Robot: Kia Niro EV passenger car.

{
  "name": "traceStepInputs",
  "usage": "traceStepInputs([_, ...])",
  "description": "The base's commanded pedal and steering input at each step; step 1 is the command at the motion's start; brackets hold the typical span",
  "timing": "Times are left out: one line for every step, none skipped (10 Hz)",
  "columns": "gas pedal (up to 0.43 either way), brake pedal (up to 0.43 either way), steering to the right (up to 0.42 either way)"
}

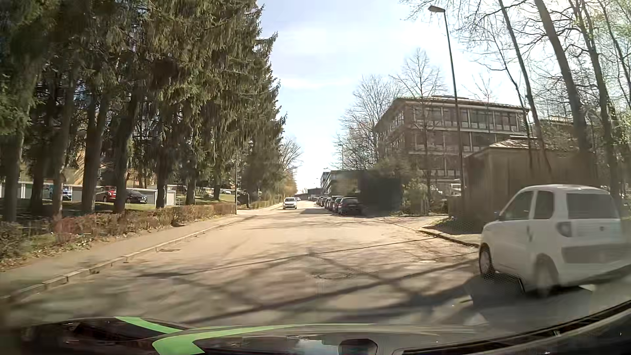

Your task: Follow the waypoints while adhering to traffic rules and regulations

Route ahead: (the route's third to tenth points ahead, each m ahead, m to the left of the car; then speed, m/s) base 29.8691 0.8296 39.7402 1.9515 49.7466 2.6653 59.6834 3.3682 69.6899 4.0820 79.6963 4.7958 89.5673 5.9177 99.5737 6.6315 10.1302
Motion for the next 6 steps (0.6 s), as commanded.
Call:
traceStepInputs([0.177, 0.0, -0.01])
traceStepInputs([0.177, 0.0, -0.009])
traceStepInputs([0.177, 0.0, -0.008])
traceStepInputs([0.177, 0.0, -0.008])
traceStepInputs([0.177, 0.0, -0.008])
traceStepInputs([0.177, 0.0, -0.008])
